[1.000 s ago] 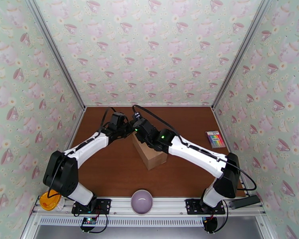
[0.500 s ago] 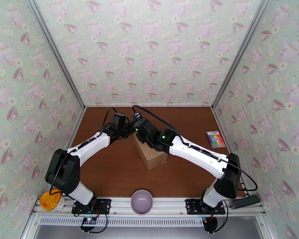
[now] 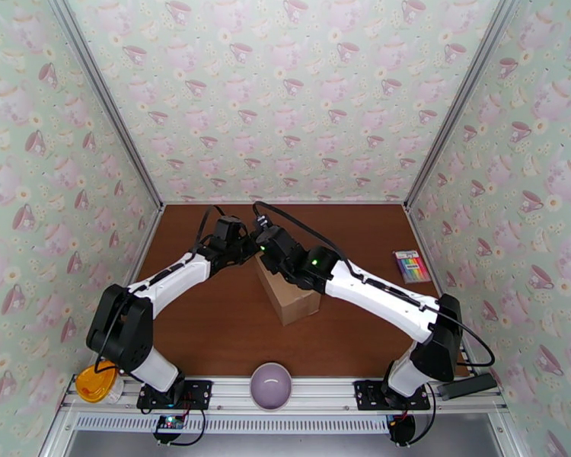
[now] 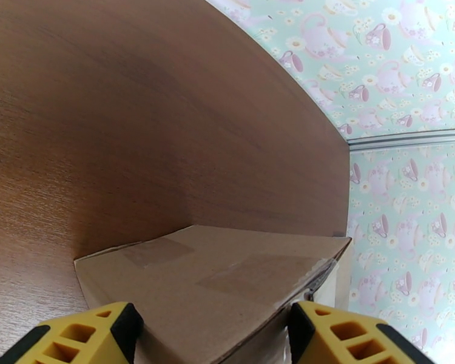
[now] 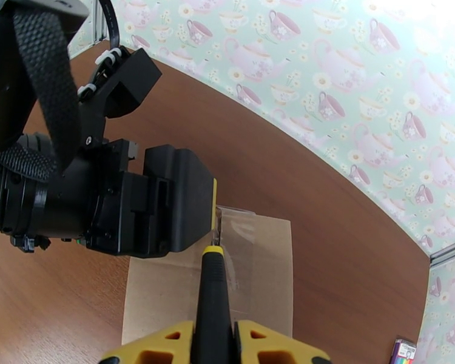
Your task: Unpack the express box
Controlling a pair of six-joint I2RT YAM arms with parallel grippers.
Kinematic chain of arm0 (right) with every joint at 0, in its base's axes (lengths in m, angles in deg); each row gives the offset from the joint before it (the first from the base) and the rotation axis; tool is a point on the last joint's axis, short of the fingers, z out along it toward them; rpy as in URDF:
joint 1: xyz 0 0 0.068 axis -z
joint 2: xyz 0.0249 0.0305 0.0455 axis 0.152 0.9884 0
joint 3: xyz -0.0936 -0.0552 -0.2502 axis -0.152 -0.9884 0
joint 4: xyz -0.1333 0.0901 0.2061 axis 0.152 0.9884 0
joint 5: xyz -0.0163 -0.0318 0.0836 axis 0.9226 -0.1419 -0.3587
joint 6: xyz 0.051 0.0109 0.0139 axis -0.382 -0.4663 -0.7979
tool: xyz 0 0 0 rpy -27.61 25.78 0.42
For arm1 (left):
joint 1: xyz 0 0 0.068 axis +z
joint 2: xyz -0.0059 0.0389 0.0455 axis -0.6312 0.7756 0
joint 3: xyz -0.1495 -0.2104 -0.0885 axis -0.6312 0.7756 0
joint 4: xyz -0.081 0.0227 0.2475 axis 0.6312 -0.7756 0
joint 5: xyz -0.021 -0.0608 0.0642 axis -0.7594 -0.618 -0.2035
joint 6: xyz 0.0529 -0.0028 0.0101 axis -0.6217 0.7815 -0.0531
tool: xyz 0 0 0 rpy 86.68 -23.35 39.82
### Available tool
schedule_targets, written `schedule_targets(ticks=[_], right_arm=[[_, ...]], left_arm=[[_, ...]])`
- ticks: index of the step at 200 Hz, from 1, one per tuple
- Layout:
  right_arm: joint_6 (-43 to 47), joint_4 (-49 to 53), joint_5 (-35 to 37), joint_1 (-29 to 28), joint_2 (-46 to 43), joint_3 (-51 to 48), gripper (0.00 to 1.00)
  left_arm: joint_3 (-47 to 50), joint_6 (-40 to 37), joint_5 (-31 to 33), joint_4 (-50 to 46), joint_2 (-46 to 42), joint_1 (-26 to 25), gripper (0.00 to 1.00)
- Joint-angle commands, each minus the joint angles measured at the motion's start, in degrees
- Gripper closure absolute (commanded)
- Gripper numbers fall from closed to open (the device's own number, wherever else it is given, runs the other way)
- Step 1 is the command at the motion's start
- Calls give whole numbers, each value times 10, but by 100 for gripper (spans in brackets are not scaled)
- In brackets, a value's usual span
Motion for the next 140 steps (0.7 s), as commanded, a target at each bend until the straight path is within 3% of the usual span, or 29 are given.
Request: schedule_targets(ticks=[1,140], right_arm=[[15,-5,-4,-4,-6,17,100],[69,-28,32,-7,4,23,100]], left_arm=[[13,3,-2,-16,12,-5,29],[11,5,-2,-20,11,-5,30]])
